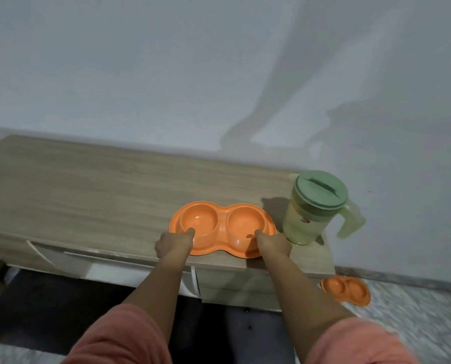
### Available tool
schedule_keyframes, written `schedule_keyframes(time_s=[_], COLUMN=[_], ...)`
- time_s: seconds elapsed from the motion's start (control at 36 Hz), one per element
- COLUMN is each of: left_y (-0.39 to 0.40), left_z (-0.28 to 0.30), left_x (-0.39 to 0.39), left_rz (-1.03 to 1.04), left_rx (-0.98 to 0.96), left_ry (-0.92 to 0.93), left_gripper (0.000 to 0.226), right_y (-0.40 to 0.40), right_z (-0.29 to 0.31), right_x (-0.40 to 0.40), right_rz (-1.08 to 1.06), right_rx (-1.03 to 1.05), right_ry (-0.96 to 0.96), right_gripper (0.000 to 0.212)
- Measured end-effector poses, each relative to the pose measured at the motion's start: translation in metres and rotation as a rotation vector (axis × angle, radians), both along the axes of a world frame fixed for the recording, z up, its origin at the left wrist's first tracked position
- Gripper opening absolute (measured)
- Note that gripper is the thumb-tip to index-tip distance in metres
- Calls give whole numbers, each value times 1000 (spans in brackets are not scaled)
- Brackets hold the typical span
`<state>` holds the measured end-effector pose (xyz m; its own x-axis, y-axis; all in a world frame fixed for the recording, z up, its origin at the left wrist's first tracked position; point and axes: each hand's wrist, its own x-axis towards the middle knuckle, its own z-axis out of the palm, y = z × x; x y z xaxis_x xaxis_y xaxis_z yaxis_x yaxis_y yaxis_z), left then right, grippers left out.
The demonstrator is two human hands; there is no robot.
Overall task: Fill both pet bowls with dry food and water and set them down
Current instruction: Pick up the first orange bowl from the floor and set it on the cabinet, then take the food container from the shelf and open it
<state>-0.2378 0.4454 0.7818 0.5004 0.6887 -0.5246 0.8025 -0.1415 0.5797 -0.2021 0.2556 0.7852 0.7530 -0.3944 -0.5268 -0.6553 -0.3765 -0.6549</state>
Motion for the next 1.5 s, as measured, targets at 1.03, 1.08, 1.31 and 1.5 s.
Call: schedule_keyframes(time_s=[1.03, 1.08, 1.31, 1.5], left_y=[90, 90, 91, 92], left_z=[-39, -38, -38, -37], left_x=[-70, -70, -70, -73], left_rz=[-1244, -1256, -1307, -1354], left_rx=[522, 524, 524, 535], left_ry=[85, 93, 136, 148], left_gripper=[79, 80, 89, 92], right_y=[142, 146, 151, 150], right_z=[-70, -70, -68, -73], right_x=[-123, -119, -121, -147], right_rz=[1169, 1175, 1187, 1156], right_rx=[-780, -838, -1044, -1127], right_ry=[-22, 20, 96, 8], right_gripper=[57, 63, 59, 70])
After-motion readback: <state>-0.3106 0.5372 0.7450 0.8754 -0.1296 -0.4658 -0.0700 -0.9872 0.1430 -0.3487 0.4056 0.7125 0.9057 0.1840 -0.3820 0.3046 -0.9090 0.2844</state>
